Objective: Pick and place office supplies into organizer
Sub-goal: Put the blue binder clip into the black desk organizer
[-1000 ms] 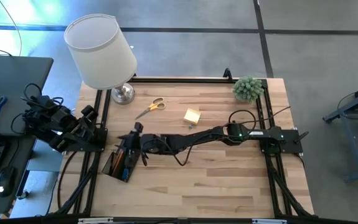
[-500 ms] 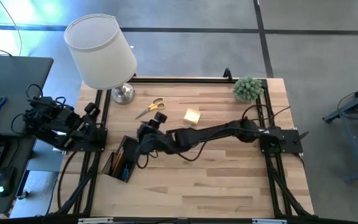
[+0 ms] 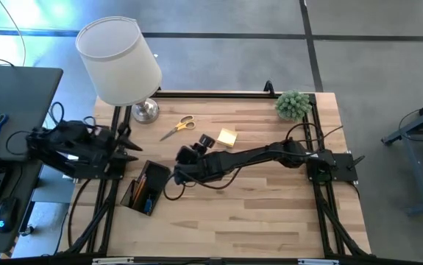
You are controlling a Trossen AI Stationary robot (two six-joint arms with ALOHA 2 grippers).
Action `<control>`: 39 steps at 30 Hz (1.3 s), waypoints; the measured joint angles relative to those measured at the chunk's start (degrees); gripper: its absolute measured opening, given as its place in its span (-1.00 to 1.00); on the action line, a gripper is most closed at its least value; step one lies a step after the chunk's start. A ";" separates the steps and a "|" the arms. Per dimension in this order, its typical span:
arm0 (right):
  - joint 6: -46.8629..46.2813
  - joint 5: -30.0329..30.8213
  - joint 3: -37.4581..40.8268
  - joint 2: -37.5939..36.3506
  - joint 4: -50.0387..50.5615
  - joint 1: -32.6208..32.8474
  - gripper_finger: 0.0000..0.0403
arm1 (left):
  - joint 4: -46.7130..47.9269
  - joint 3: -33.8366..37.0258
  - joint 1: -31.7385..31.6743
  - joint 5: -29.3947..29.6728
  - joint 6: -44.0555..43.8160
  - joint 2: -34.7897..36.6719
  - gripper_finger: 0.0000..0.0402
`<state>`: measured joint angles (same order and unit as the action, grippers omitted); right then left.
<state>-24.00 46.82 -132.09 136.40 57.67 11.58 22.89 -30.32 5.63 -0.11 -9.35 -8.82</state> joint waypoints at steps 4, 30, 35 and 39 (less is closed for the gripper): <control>-3.22 -0.27 0.00 -0.50 4.59 0.82 -0.39 | -0.61 -0.01 0.00 -0.47 -1.04 -5.78 -0.28; -28.21 -8.56 4.58 -3.63 32.09 2.37 -0.39 | -3.27 -0.03 0.02 0.65 -1.38 -15.33 -0.28; -33.67 -13.57 11.82 -3.57 30.39 -1.02 -0.39 | -2.45 -0.03 0.01 0.30 -0.91 -14.94 -0.28; -32.65 -18.57 15.52 -3.57 21.89 -2.97 -0.39 | -1.81 -0.03 0.02 0.12 0.51 -13.61 -0.28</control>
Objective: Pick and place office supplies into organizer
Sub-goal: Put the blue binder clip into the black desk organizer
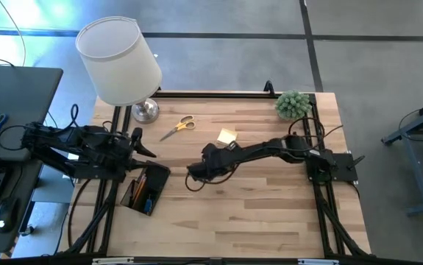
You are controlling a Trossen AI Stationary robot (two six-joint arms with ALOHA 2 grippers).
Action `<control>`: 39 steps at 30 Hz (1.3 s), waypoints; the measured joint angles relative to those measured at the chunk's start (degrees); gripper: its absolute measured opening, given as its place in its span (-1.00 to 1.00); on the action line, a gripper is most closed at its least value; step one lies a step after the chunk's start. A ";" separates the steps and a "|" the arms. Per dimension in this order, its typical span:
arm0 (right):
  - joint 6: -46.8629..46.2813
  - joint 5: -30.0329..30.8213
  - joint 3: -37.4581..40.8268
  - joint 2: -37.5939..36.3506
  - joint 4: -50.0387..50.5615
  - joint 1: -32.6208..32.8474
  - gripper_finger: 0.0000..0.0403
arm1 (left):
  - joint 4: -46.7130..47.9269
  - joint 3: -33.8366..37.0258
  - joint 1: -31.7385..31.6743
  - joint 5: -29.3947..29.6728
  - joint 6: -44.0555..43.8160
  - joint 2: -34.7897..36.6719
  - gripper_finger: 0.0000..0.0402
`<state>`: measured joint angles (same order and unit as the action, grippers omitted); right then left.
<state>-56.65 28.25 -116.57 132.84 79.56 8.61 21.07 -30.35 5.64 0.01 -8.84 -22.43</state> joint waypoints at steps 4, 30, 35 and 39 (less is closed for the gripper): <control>3.21 -4.06 2.24 0.04 -7.12 -2.20 -0.39 | -0.02 0.00 -0.02 0.00 0.02 2.18 -0.28; 56.62 -9.68 2.97 -14.11 -49.24 1.17 -0.39 | 1.87 -0.42 -0.01 -2.78 -0.05 9.45 -0.28; 55.37 -9.98 3.03 -15.13 -41.97 -2.19 -0.39 | 1.89 -0.42 -0.01 -3.05 -0.18 9.43 -0.28; 53.57 -10.40 3.56 -15.16 -35.55 -4.11 -0.39 | 2.87 -0.42 -0.02 -3.82 -0.36 9.43 -0.28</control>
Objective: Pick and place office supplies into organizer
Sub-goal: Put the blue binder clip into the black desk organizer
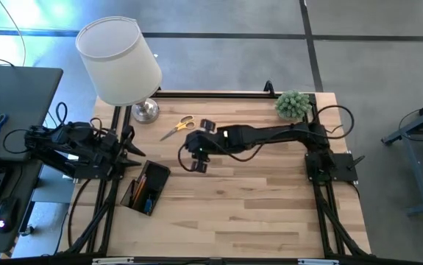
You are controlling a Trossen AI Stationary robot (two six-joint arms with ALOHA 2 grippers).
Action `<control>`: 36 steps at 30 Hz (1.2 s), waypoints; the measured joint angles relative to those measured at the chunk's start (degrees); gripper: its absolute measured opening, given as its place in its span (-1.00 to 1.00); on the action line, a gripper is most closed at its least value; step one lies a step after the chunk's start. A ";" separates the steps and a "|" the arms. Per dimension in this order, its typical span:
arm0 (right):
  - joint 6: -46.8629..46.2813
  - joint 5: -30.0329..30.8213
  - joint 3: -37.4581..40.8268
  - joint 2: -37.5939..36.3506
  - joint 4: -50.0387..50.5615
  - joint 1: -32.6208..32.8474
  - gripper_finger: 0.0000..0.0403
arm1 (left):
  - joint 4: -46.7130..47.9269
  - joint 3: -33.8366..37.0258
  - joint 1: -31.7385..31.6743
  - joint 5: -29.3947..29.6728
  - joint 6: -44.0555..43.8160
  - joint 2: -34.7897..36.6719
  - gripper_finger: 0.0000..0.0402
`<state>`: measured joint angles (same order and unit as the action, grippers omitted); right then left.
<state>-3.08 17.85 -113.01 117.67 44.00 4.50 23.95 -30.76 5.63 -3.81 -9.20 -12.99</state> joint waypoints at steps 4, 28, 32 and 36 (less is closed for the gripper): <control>-2.96 2.17 10.01 -4.28 -1.55 0.36 -0.39 | 1.38 0.00 0.01 0.03 0.03 0.02 -0.28; -30.86 9.33 64.50 -18.00 -64.98 1.89 -0.39 | 2.80 0.00 0.00 3.01 -0.27 0.02 -0.28; -45.35 11.98 57.14 -14.30 -46.02 1.80 -0.39 | 2.91 0.00 0.01 2.99 -0.28 0.02 -0.28; -52.84 12.29 51.25 -10.41 -34.49 0.97 -0.39 | 2.95 0.00 0.02 2.79 -0.86 0.00 -0.28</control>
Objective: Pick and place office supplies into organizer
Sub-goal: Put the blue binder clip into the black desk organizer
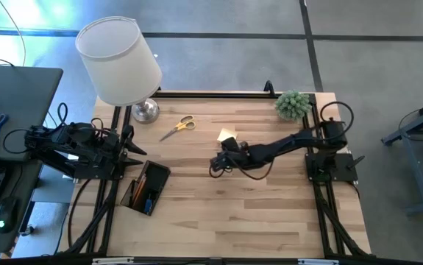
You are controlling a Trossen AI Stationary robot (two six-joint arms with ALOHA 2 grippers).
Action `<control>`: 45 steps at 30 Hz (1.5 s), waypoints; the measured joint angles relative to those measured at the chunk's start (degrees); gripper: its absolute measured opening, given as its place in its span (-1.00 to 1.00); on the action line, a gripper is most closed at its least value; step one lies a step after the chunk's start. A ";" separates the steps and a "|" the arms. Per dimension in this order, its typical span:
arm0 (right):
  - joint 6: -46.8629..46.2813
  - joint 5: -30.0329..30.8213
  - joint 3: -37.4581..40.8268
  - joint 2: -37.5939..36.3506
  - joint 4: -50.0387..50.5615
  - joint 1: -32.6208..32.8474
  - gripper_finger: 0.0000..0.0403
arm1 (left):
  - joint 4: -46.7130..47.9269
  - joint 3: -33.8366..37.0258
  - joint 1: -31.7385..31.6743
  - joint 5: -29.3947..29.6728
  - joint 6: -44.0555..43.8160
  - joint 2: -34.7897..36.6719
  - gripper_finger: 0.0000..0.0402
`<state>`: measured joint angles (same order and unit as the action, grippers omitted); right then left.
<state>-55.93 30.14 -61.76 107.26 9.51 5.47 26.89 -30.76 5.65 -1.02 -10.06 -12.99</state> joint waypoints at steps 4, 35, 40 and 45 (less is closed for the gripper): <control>-3.35 -0.56 -4.23 2.93 3.40 -0.60 -0.39 | -0.04 0.00 0.00 0.00 -0.73 0.00 -0.28; -13.28 3.88 -5.92 5.27 12.35 -1.36 -0.03 | -0.24 0.00 0.00 -0.04 -0.73 0.00 -0.28; -13.31 4.14 -5.96 6.70 10.43 -1.38 -0.16 | -0.24 0.00 0.00 -0.04 -0.73 0.00 -0.28; -13.06 5.57 -6.03 10.11 6.79 -1.25 -0.28 | -0.26 0.02 0.00 -0.46 -0.73 0.02 -0.28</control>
<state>-68.99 35.71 -67.79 117.37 16.30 4.23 26.63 -30.74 5.65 -1.48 -10.79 -12.97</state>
